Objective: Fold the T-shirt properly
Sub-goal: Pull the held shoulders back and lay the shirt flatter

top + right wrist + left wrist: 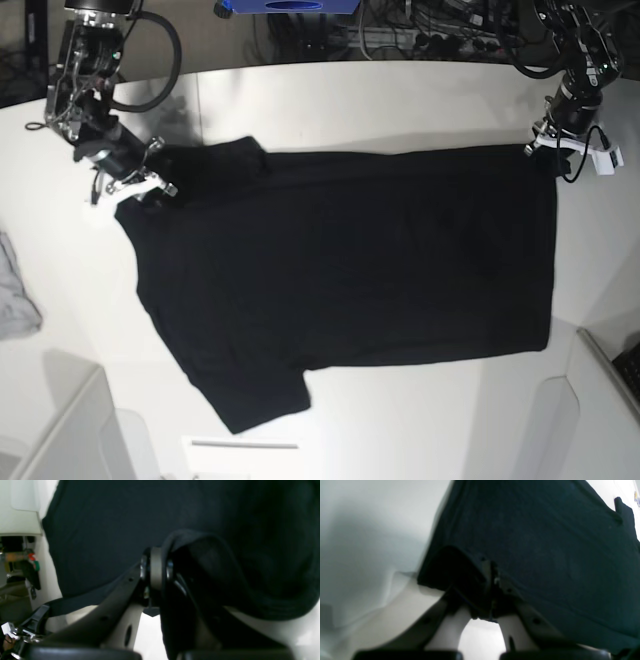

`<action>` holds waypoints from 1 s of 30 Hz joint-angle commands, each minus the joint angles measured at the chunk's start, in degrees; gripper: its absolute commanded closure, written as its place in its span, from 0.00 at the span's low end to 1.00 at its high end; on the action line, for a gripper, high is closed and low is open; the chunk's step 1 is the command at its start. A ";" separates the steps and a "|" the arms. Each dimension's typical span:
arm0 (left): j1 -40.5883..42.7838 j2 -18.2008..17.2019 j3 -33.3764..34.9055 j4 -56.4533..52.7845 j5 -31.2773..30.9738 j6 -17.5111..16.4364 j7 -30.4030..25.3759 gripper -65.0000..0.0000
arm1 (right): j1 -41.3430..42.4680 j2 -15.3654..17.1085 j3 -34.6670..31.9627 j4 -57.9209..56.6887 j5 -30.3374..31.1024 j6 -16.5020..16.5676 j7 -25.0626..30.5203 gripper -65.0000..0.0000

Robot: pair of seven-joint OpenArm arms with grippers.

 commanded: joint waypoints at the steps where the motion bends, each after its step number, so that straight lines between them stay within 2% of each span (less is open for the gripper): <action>1: -0.71 -0.75 -0.40 0.76 -0.68 -0.18 -0.89 1.00 | 1.65 0.53 0.26 0.22 0.94 0.36 -0.33 1.00; 3: -1.06 -0.75 -0.40 0.76 -0.68 0.26 -0.89 1.00 | 3.49 0.35 0.26 -1.10 0.94 0.36 -1.48 1.00; 6: -1.68 -0.83 0.04 0.76 -0.68 3.16 -0.63 1.00 | 5.51 0.35 0.26 -2.77 0.94 0.27 -1.83 1.00; 11: -3.43 -0.83 0.04 0.23 -0.68 4.04 -0.63 1.00 | 8.33 0.35 0.26 -5.85 0.94 0.27 -2.00 1.00; 14: -4.84 -0.92 0.04 -1.79 -0.68 6.33 -0.54 1.00 | 10.17 0.44 0.17 -8.22 0.94 0.27 -2.00 1.00; 17: -6.16 -1.01 0.04 -3.46 -0.68 6.59 0.34 1.00 | 11.93 0.44 -0.09 -9.63 0.94 0.27 -2.09 1.00; 19: -7.65 -1.01 0.04 -3.81 -0.68 6.68 1.92 1.00 | 13.25 0.70 -2.55 -10.69 0.94 0.27 -2.09 1.00; 23: -10.56 -0.75 0.04 -3.37 3.89 6.68 4.65 1.00 | 15.10 1.14 -6.33 -12.53 0.94 0.27 -1.56 1.00; 26: -11.96 -0.75 0.13 -3.63 6.70 6.68 5.00 1.00 | 16.77 1.06 -6.68 -14.29 0.94 0.19 -1.56 1.00; 30: -12.58 -0.75 0.13 -3.81 7.06 6.68 5.00 1.00 | 18.26 1.41 -6.42 -15.17 0.94 0.19 -1.48 1.00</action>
